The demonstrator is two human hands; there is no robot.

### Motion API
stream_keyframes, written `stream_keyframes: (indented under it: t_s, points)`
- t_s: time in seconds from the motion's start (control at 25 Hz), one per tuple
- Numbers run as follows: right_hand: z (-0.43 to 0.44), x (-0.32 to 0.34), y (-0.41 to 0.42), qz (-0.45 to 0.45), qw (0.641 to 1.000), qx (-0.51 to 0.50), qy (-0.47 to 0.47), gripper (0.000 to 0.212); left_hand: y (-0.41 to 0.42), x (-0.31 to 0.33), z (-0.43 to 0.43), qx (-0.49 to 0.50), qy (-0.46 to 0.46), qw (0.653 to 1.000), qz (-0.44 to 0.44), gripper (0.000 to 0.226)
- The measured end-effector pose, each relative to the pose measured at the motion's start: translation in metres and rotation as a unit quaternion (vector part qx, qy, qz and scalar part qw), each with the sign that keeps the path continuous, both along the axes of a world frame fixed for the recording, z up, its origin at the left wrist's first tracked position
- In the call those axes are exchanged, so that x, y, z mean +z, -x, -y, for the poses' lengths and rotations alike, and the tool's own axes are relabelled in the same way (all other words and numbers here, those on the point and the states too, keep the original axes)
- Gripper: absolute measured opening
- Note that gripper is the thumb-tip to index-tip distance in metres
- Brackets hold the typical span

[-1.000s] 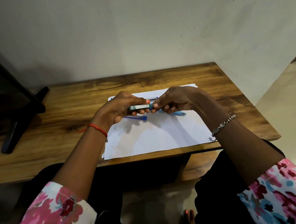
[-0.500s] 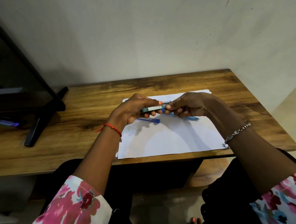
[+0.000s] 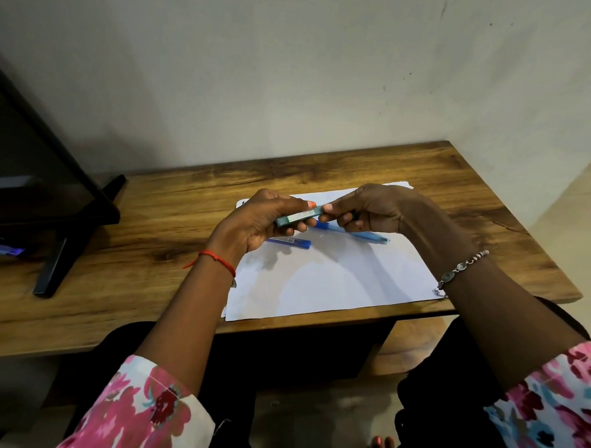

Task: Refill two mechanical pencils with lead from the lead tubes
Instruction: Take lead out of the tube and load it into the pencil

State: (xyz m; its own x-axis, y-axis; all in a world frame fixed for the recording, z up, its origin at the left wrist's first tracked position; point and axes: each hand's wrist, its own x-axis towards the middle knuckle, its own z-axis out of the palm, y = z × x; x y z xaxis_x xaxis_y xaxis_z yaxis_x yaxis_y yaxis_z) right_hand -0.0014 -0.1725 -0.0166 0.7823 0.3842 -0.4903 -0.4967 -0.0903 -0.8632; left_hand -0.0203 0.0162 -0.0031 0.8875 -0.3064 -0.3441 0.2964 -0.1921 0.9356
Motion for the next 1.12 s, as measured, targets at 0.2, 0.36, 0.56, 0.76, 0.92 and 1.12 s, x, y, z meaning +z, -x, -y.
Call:
stream_keyframes:
  t_s: [0.2, 0.36, 0.56, 0.76, 0.92, 1.12]
  points:
    - [-0.005, -0.001, 0.001, 0.012, 0.999, -0.045, -0.027, 0.009, 0.003, 0.001, 0.004, 0.052, 0.007, 0.999, 0.003, 0.012]
    - [-0.011, -0.003, 0.005, 0.020, 0.996, -0.069, -0.050, 0.008, 0.007, 0.005, 0.005, 0.095, 0.019, 0.995, 0.002, 0.010]
    - [-0.014, -0.005, 0.008, 0.031, 0.994, -0.081, -0.071, 0.010, 0.013, 0.012, 0.002, 0.091, 0.020, 0.996, 0.010, 0.009]
    - [-0.014, -0.004, 0.011, 0.006, 0.992, -0.077, -0.099, 0.007, 0.014, 0.015, 0.001, 0.097, 0.047, 0.993, -0.038, 0.008]
    - [-0.014, -0.004, 0.013, -0.022, 0.992, -0.068, -0.101, 0.008, 0.012, 0.015, 0.001, 0.109, 0.120, 0.981, -0.104, 0.006]
    - [-0.015, -0.002, 0.015, -0.044, 0.993, -0.044, -0.102, 0.011, 0.009, 0.014, -0.002, 0.110, 0.127, 0.973, -0.155, 0.009]
